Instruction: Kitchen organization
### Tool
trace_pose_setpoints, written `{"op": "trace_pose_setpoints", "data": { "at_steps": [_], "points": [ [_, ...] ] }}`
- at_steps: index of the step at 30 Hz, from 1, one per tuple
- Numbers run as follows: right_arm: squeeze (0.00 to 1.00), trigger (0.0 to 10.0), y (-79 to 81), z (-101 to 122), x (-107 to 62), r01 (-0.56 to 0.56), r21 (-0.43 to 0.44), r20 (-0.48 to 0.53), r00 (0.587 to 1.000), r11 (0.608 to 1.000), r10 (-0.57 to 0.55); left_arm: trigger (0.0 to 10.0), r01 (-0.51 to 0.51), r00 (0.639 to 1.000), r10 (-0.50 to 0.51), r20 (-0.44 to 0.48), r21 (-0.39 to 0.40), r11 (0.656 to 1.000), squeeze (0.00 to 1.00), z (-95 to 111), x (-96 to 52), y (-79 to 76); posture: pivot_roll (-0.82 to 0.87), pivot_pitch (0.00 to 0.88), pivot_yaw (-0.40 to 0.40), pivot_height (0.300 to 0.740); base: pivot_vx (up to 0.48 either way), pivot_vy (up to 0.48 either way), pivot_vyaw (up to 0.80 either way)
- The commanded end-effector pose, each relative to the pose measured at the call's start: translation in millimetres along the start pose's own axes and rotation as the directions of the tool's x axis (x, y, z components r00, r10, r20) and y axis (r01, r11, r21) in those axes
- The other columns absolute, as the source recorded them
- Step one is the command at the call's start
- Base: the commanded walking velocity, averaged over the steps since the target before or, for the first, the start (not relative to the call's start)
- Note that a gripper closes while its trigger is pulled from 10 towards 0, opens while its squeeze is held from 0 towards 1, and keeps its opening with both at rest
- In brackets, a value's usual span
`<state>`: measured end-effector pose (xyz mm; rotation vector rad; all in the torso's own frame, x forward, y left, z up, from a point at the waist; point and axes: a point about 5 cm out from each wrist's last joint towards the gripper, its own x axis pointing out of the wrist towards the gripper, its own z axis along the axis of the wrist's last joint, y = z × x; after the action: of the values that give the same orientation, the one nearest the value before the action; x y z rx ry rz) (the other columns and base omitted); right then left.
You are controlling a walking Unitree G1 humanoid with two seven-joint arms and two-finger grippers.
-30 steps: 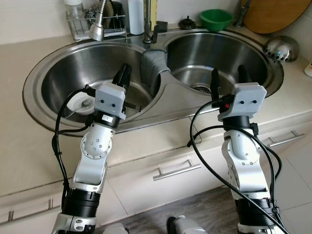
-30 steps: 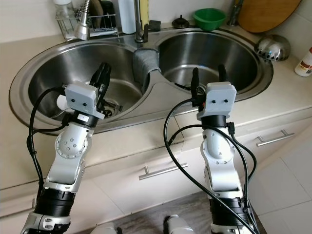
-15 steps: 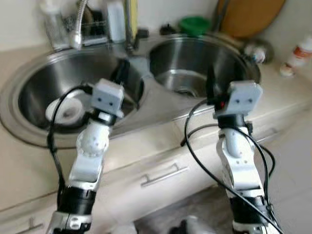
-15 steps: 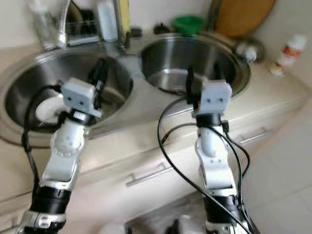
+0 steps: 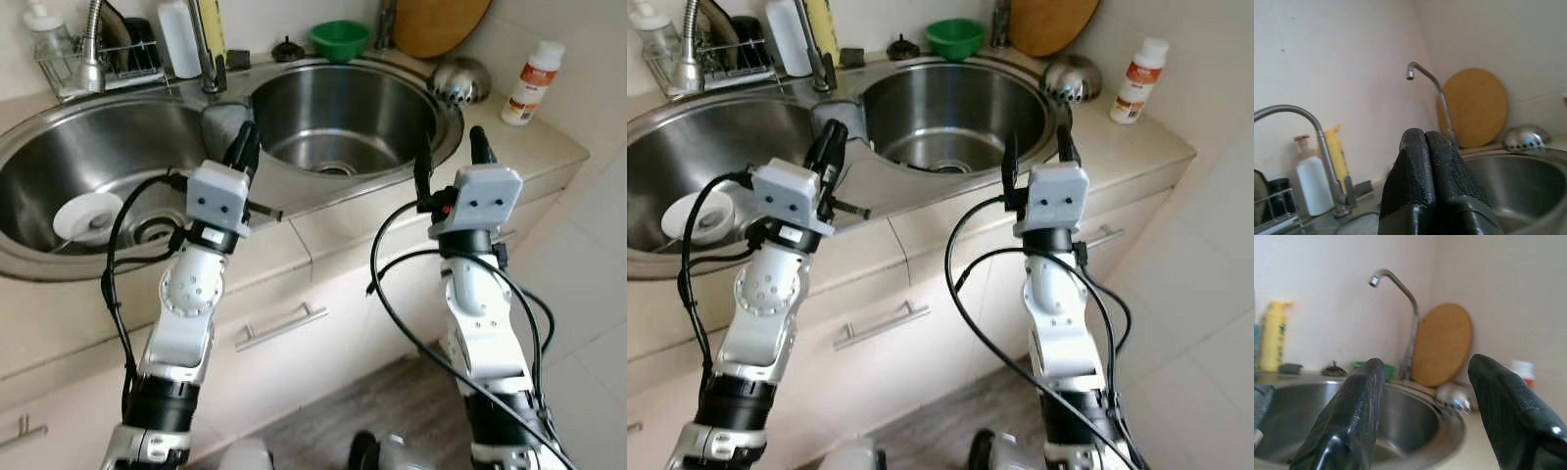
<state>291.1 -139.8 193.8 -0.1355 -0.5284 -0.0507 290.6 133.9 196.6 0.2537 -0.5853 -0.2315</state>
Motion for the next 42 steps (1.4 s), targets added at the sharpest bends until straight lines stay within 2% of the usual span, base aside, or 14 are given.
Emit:
{"op": "trace_pose_setpoints", "data": {
  "at_steps": [1, 7, 11, 15, 29, 42],
  "points": [
    [0.0, 10.0, -1.5, -1.0, 0.5, 0.012, -0.007, 0.003, 1.0, 1.0, -0.012, 10.0, 0.021, 1.0, -0.021, 0.003, 0.0, 1.0, 0.0, -0.3, 0.4, -2.7, 0.17, 0.0, -0.001, 0.74, -0.319, 0.0, 0.0],
    [0.0, 10.0, -1.1, -3.2, -0.1, 0.014, -0.027, -0.011, 1.0, 1.0, -0.015, 10.0, 0.019, 1.0, -0.019, 0.01, 0.002, 1.0, 0.0, 0.9, -0.4, -1.8, 0.18, 0.0, -0.005, 0.74, -0.158, 0.0, 0.0],
    [0.0, 10.0, -1.8, -6.9, -1.5, 0.018, -0.01, -0.04, 0.999, 1.0, -0.019, 10.0, 0.009, 1.0, -0.009, -0.009, -0.006, 1.0, 0.0, -1.1, -2.5, -1.4, 0.18, 0.0, -0.005, 0.74, 0.0, 0.0, 0.0],
    [0.0, 10.0, -3.1, -8.1, -3.3, 0.024, 0.002, -0.046, 0.999, 1.0, -0.024, 10.0, -0.009, 0.999, 0.008, -0.031, -0.03, 1.0, 0.0, -4.1, -3.8, 0.3, 0.17, 0.0, -0.006, 0.74, 0.0, 0.093, -0.8],
    [0.0, 10.0, -5.1, -7.5, -7.1, 0.017, -0.004, -0.047, 0.999, 1.0, -0.017, 10.0, 0.001, 1.0, -0.002, -0.026, -0.039, 0.999, 0.0, -2.2, -5.1, -1.3, 0.17, 0.0, -0.005, 0.74, 0.0, 0.455, -0.8],
    [0.0, 10.0, -5.2, -7.0, -8.1, 0.019, -0.008, -0.05, 0.999, 1.0, -0.02, 10.0, 0.01, 1.0, -0.011, -0.017, -0.032, 0.999, 0.0, -0.5, -4.1, -2.3, 0.16, 0.0, 0.002, 0.74, 0.0, 0.0, -0.8]
  ]
}}
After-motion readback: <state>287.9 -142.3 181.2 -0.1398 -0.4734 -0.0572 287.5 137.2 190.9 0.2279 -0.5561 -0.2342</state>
